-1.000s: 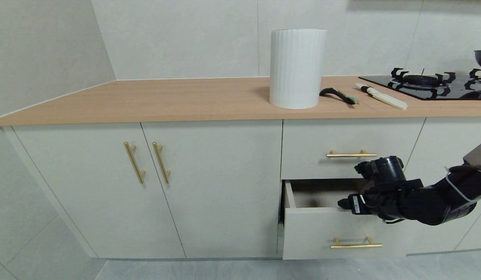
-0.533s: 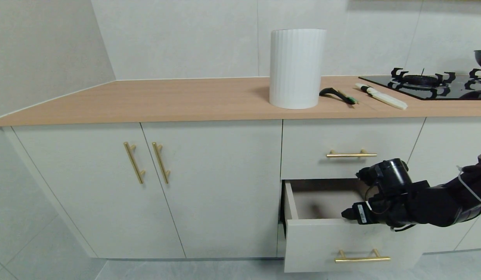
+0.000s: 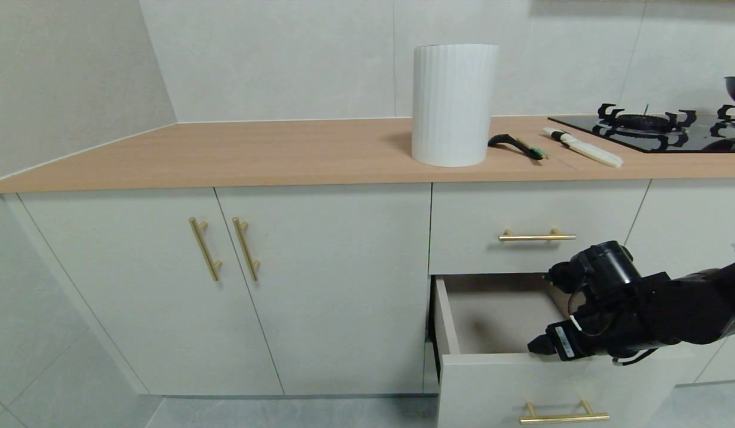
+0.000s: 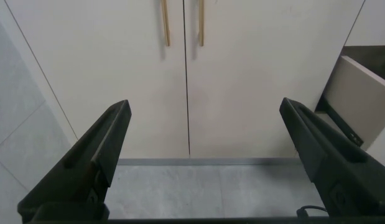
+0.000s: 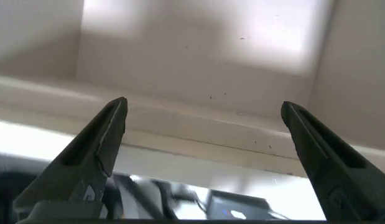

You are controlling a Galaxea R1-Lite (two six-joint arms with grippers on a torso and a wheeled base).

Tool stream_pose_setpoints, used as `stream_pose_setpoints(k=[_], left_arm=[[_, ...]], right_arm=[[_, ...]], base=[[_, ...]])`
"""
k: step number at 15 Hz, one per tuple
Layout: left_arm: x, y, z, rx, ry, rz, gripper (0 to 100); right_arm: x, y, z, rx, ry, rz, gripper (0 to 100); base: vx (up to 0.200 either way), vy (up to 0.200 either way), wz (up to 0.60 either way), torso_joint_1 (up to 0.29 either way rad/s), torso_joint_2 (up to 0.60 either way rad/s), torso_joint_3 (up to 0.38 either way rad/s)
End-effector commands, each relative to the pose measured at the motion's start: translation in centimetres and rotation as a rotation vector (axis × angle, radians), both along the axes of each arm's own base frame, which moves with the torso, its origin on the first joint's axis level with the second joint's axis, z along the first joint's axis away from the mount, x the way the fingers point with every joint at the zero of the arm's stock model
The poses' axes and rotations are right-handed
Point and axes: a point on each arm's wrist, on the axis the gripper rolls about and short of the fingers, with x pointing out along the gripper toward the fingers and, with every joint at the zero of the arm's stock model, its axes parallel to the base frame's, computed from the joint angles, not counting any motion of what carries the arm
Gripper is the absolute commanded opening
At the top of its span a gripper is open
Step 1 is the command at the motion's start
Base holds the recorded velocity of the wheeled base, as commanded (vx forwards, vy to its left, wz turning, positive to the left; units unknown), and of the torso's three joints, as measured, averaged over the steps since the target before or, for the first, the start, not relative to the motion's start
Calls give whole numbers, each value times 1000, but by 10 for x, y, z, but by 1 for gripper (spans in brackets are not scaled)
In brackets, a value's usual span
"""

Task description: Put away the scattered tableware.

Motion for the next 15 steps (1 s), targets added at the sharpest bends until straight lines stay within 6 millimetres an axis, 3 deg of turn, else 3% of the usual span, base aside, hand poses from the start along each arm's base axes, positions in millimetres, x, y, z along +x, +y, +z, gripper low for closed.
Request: stream_pose_setpoints(k=[1, 7, 15], left_arm=[[0, 0, 0, 0, 0, 0, 100], [0, 0, 0, 0, 2, 0, 100], [0, 0, 0, 0, 0, 0, 100]], right_arm=[[-13, 5, 9, -14, 8, 56, 100], [-48, 24, 5, -102, 156, 233, 100], [-73, 24, 9, -197, 293, 385, 100]], base=[[0, 0, 0, 0, 0, 0], [0, 0, 0, 0, 0, 0], [0, 0, 0, 0, 0, 0]])
